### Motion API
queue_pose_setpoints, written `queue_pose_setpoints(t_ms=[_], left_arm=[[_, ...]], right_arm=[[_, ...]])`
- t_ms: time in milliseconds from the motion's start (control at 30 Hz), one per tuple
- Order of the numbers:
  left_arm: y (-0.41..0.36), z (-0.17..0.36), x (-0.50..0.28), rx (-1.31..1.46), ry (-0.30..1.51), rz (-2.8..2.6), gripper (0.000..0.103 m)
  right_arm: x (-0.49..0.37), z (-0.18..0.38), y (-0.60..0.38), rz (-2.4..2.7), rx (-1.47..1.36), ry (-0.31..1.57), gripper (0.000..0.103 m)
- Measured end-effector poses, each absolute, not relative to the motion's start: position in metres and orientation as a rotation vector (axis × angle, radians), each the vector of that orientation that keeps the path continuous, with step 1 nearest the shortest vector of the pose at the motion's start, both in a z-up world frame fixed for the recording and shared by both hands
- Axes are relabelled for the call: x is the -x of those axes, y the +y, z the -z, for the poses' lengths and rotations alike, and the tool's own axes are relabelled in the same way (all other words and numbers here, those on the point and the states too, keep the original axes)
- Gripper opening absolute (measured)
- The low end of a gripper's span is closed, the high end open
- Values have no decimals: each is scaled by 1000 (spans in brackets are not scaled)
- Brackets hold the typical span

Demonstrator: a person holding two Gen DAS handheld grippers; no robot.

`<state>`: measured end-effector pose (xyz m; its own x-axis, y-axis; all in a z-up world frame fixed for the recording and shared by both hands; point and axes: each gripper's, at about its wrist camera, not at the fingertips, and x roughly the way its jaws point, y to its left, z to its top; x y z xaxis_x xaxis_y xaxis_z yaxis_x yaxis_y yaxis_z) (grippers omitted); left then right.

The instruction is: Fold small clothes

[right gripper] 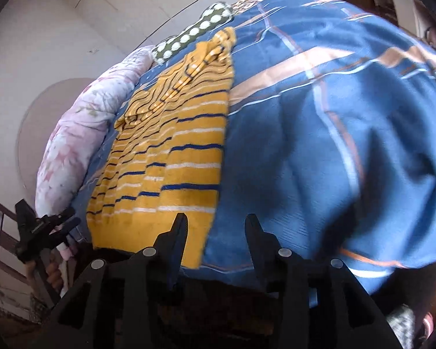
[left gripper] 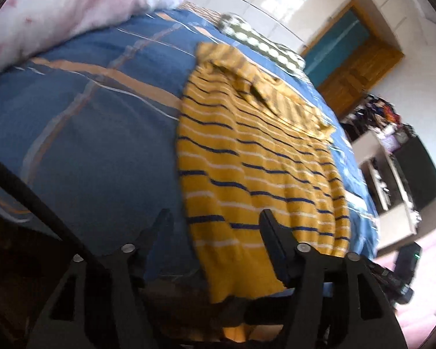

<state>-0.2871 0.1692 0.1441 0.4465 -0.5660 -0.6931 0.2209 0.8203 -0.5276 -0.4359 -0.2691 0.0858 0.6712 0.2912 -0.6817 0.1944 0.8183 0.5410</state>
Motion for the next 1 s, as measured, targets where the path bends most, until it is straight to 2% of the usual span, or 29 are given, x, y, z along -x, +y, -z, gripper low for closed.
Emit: queue_pose_setpoints(t_ms=[33,367,400,433,467,500,533,633,800,1000], left_arm=[[164,-141,286,391,1000,535,71],[102,-123,307,257,1020,627,77],[99,-123,309,231,1022,615,68],[99,-124,308,210,1030,597,43],[99,-125,308,182,1037,565,30],[103,-126,308,159,1043,525,12],[111,-128,308,183,1051,521,9],[142,-146,313,317,1017,571,7],[154,-192,318,336,887,585,2],[149,-225,269,312,802,513,1]], right_arm=[[431,-83,-265,-67,-624,855,45],[407,-61,-232,-85,-574,939,53],[407,-61,-231,-88,-570,940,53],[406,-61,-228,-98,-569,943,52],[405,-61,-226,-104,-567,948,46],[404,-62,-224,-104,-561,956,20],[404,-64,-224,-111,-562,961,12],[411,-84,-224,-138,-561,923,11],[415,-145,-220,-178,-486,800,10],[374,-194,-217,-214,-402,703,7]])
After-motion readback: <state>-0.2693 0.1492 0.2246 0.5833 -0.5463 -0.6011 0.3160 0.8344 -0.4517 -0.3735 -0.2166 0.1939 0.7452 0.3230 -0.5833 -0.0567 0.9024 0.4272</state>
